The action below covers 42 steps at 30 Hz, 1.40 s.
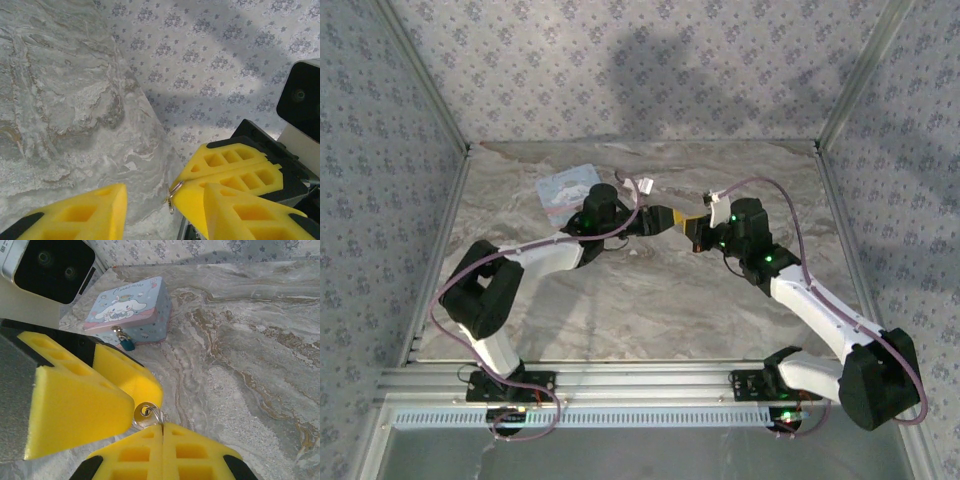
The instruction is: Unlock the padlock with the key
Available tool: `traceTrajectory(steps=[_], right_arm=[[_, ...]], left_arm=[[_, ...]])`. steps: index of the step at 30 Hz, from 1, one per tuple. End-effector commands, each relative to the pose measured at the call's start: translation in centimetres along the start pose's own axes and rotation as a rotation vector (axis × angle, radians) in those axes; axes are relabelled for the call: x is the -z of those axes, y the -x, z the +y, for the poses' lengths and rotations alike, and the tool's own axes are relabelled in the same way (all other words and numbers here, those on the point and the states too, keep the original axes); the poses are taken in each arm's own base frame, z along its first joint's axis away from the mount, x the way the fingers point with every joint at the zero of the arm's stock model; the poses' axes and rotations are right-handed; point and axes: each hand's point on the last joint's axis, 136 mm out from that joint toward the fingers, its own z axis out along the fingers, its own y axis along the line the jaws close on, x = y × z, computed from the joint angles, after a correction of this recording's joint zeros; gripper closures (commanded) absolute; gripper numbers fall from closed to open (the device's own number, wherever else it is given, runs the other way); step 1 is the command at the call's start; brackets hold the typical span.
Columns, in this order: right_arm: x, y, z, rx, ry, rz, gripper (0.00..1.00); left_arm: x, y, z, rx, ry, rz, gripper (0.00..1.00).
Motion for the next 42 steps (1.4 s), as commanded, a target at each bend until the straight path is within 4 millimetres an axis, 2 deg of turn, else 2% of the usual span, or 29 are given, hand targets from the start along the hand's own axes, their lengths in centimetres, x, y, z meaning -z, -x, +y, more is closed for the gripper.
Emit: traceTrajectory(steps=[1,11,17,23,26,29,35,37,42], right_arm=[[-0.1,0.5,0.4,-0.008,0.021,-0.014,1.00],[-0.3,0.2,0.5,-0.010,0.028,-0.002,1.00],[-0.2,0.1,0.6,0.007,0.036,0.003,1.00],[0.6,-0.2,0.0,0.113,0.056,0.049,0.99],[1.3,-0.5,-1.1,0.183,0.038,0.094,0.92],[2.1,-0.4,-1.8,0.235,0.024,0.105,0.77],[3.1,-0.7,1.0,0.298,0.180,0.060,0.48],[3.1,-1.2,1.7,0.322,0.229,0.071,0.44],[3.3,-2.4,3.6,0.434,0.394,0.104,0.42]], left_arm=[[-0.4,0.4,-1.4,-0.025,-0.043,0.006,0.60],[-0.5,0.2,-1.1,-0.030,-0.029,0.019,0.83],[-0.4,0.0,-1.0,-0.051,-0.011,0.034,0.93],[0.1,-0.4,-1.5,-0.113,0.004,0.076,1.00],[0.5,-0.9,-1.9,-0.152,0.002,0.127,1.00],[0.9,-1.2,-1.9,-0.175,0.002,0.162,1.00],[1.5,-0.9,-1.9,-0.185,-0.001,0.162,1.00],[1.5,-0.9,-2.2,-0.195,-0.014,0.172,1.00],[2.3,-1.9,-3.2,-0.270,-0.048,0.260,1.00]])
